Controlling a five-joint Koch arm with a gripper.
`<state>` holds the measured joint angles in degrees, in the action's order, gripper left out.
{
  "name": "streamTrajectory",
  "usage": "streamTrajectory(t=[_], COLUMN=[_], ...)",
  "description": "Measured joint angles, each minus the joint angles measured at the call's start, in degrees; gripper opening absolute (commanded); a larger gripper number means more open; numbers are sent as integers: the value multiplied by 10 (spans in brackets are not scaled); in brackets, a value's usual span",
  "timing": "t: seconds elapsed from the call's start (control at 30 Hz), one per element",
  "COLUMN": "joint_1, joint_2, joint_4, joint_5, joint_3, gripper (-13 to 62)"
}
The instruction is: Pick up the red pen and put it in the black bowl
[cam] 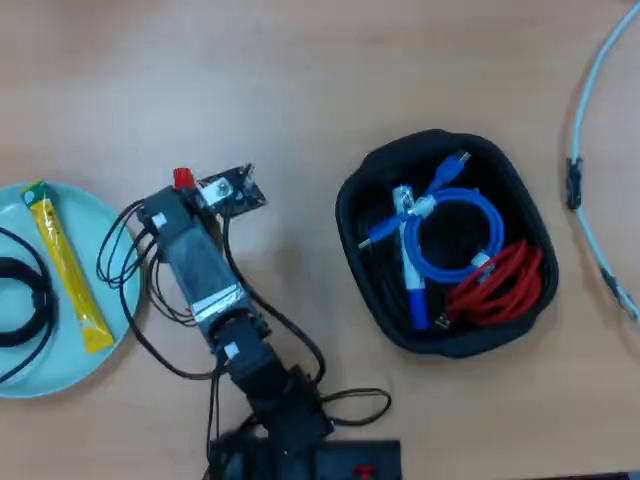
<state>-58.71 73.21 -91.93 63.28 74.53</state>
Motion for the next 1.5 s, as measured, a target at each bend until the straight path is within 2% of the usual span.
streamTrajectory(t=[0.2, 0.4, 0.63, 0.83, 1.33, 1.43, 1.5], joint_1=[13, 25, 29, 28, -7, -8, -9], joint_2=[-35, -56, -87, -123, -166, -171, -177], joint_4=[0, 0, 0, 0, 0, 0, 0], joint_5=[30, 33, 33, 33, 33, 18, -10], joint_3=[1, 0, -10, -83, -86, -86, -86], gripper=[345, 413, 414, 408, 404, 363, 283])
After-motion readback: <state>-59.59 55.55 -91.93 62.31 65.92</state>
